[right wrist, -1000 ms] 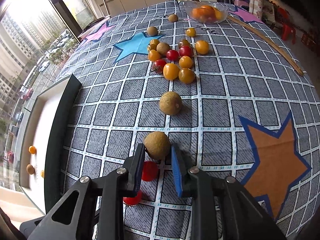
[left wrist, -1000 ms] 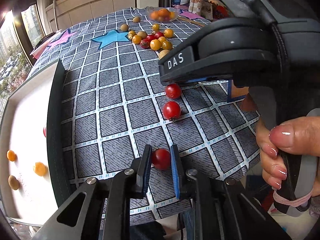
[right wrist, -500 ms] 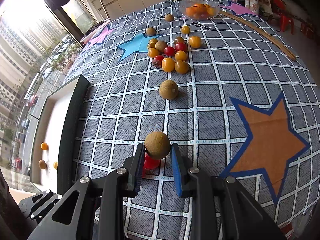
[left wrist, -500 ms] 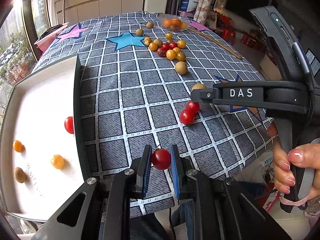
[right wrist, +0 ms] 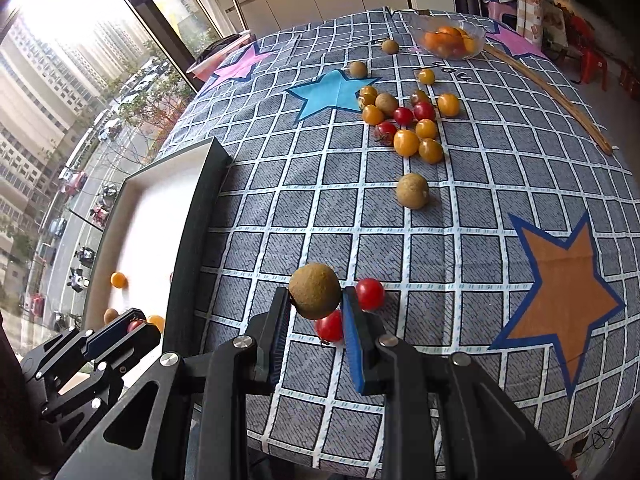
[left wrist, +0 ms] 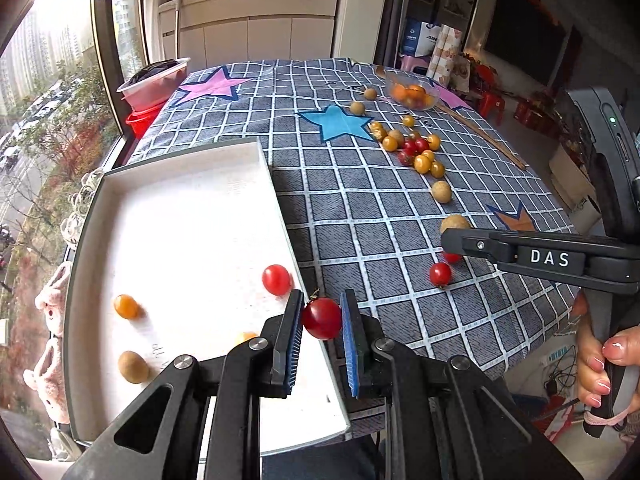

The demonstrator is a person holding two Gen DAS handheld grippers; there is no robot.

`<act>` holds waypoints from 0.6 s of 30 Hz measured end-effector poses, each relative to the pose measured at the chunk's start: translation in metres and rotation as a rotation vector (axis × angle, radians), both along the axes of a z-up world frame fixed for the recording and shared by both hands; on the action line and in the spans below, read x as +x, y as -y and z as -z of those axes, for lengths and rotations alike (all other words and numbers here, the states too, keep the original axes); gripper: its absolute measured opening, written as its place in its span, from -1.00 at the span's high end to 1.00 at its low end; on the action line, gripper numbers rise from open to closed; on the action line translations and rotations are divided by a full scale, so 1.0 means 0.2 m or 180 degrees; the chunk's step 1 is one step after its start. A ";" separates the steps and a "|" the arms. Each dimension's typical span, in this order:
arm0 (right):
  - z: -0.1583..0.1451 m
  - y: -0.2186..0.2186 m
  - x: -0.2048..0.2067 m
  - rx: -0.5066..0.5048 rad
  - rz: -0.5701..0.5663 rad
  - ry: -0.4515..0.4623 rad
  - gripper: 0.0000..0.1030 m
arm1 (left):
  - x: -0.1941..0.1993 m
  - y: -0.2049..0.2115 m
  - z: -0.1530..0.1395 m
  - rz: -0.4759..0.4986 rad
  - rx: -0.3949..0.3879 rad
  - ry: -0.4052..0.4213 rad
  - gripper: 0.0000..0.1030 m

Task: Organize fruits
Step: 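Carry both fruits over the white tray and open both tools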

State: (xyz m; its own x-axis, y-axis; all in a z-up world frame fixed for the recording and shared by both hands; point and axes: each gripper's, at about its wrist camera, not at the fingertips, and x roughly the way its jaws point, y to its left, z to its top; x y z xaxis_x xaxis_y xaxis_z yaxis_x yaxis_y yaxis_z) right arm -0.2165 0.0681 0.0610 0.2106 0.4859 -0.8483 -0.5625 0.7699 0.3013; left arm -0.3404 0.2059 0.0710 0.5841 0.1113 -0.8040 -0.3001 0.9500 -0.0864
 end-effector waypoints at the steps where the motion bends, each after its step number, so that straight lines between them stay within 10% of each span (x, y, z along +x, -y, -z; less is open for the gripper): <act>1: -0.01 -0.03 -0.01 0.0007 -0.0031 0.0004 0.45 | -0.01 -0.04 0.00 -0.0049 0.0015 0.0004 0.61; 18: -0.07 -0.60 -0.14 -0.0041 -0.0622 0.0062 0.45 | 0.00 -0.66 0.00 -0.0725 0.0013 -0.0019 0.61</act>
State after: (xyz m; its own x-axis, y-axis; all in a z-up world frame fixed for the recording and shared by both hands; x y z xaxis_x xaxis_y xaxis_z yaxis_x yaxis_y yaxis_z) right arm -0.2454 0.1889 0.0752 0.1296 0.5083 -0.8513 -0.7072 0.6492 0.2799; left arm -0.3405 0.3370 0.0714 0.5388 0.2432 -0.8066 -0.5074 0.8580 -0.0802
